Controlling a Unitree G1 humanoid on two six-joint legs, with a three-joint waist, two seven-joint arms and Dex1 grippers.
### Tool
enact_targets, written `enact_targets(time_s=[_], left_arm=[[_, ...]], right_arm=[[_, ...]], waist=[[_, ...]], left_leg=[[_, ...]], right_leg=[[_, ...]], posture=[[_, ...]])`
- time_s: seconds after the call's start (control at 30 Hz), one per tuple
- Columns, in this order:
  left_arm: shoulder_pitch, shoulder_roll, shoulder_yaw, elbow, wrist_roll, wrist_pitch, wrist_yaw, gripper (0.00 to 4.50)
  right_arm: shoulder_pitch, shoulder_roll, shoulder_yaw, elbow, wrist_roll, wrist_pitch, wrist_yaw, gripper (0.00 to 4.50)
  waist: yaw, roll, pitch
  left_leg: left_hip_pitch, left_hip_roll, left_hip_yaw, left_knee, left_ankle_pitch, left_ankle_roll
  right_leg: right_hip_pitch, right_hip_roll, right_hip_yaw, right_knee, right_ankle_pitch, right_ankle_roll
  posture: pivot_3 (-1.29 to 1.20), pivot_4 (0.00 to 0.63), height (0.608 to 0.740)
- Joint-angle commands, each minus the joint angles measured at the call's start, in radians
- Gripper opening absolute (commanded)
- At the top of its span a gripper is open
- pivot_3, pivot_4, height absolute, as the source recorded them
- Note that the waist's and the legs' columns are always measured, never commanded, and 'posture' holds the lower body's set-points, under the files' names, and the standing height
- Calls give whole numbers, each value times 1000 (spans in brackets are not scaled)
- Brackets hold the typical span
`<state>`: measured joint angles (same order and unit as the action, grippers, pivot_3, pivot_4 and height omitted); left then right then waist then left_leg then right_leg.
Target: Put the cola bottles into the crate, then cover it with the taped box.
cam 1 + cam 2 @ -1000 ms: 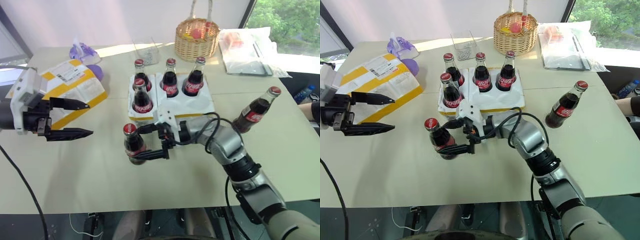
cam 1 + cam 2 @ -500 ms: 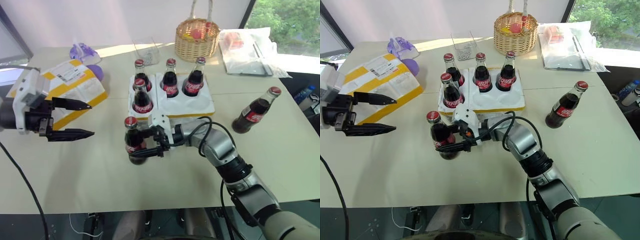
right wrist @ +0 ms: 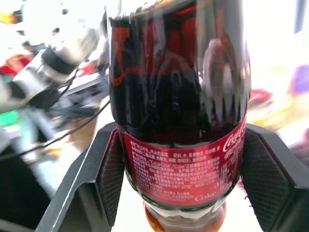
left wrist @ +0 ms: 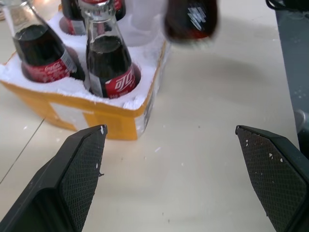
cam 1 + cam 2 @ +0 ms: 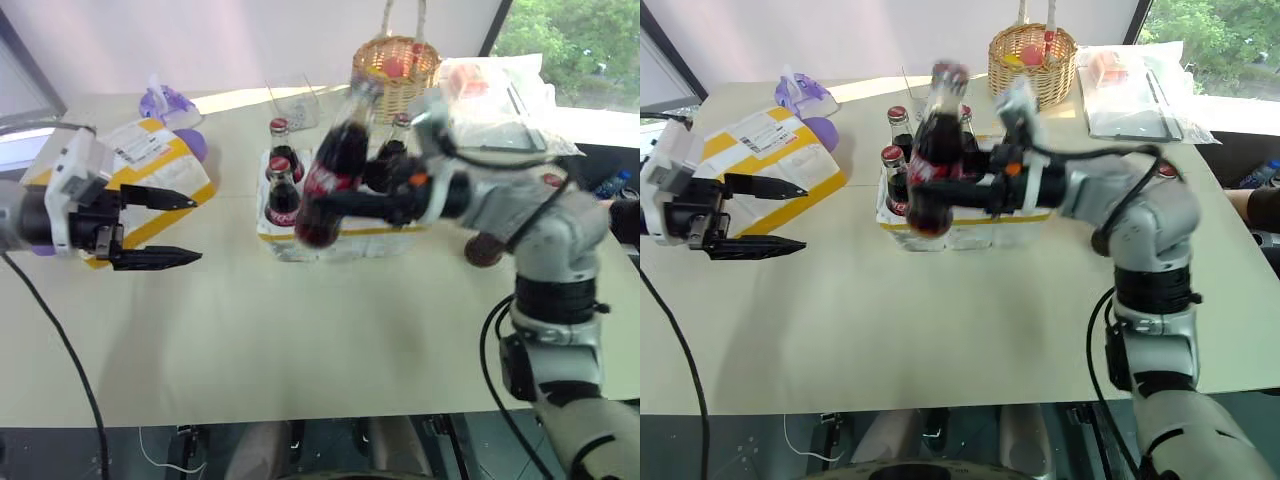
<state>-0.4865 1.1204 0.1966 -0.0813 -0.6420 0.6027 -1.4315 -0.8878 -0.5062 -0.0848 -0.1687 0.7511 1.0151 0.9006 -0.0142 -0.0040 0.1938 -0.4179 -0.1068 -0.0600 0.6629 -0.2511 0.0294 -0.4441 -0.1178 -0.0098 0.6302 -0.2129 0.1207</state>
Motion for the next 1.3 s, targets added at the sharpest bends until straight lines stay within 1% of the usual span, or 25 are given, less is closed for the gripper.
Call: enact_targets(time_s=[0.03, 0.13, 0.23, 0.33, 0.43, 0.6, 0.67, 0.8, 1.3], left_arm=[[-28, 0, -5, 5, 10, -21, -1, 4500], [-42, -3, -14, 15, 15, -26, -3, 4500], [-55, -7, -15, 12, 13, -20, -2, 4500], [-62, -10, -15, 1, 9, -12, -1, 4500], [-64, -11, -16, 2, 13, -14, -3, 4500], [-74, -21, -23, 2, 16, -14, 5, 4500], [-79, -26, -26, 0, 18, -13, 7, 4500], [-90, -34, -35, 9, 25, -18, 5, 4500], [-99, -37, -40, 15, 25, -28, 16, 4500]], right_arm=[[-35, -43, 21, 48, -91, -121, -1, 2742], [-34, -45, 101, 147, -231, -237, -44, 2742], [-13, -30, 156, 199, -307, -323, -41, 2742], [8, 3, 186, 243, -347, -373, -44, 2742], [20, 35, 196, 281, -368, -392, -54, 2742], [41, 81, 214, 383, -425, -416, -89, 2742], [48, 90, 217, 406, -442, -421, -98, 2742], [49, 105, 203, 398, -443, -419, -108, 2742], [45, 123, 190, 279, -400, -335, -96, 2742]], waist=[[-1, 0, 0], [-6, 0, 0], [-5, 0, 0], [-7, 0, 0], [-7, -1, 0], [-8, -1, 0], [-8, -1, -1], [-7, -4, -3], [-8, -4, -4]], left_leg=[[0, 0, 0, 0, 0, 0], [0, 0, 1, 0, 0, 0], [0, 0, 1, 0, 0, 0], [-1, 0, 2, -1, 2, -4], [-1, 0, 2, -1, 2, -4], [5, 0, 2, -1, 0, 0], [11, 1, 2, -1, 0, 0], [14, 1, 2, -1, 0, 0], [13, 1, 1, -2, 0, 0]], right_leg=[[0, 0, 0, 0, 0, 0], [0, 0, 0, 0, 0, 0], [-1, 0, 0, 0, 0, 0], [-2, 0, 1, 0, 0, 0], [-2, 0, 1, 0, 0, 0], [3, 0, 1, 0, 0, 0], [9, 1, 1, 0, 0, 0], [12, 1, 1, 0, 0, 0], [10, 1, 1, 0, 0, 0]], posture=[[0, 150, 740], [0, 150, 740], [0, 150, 740], [0, 150, 740], [0, 150, 740], [0, 150, 740], [0, 150, 740], [0, 150, 740], [0, 150, 740]])
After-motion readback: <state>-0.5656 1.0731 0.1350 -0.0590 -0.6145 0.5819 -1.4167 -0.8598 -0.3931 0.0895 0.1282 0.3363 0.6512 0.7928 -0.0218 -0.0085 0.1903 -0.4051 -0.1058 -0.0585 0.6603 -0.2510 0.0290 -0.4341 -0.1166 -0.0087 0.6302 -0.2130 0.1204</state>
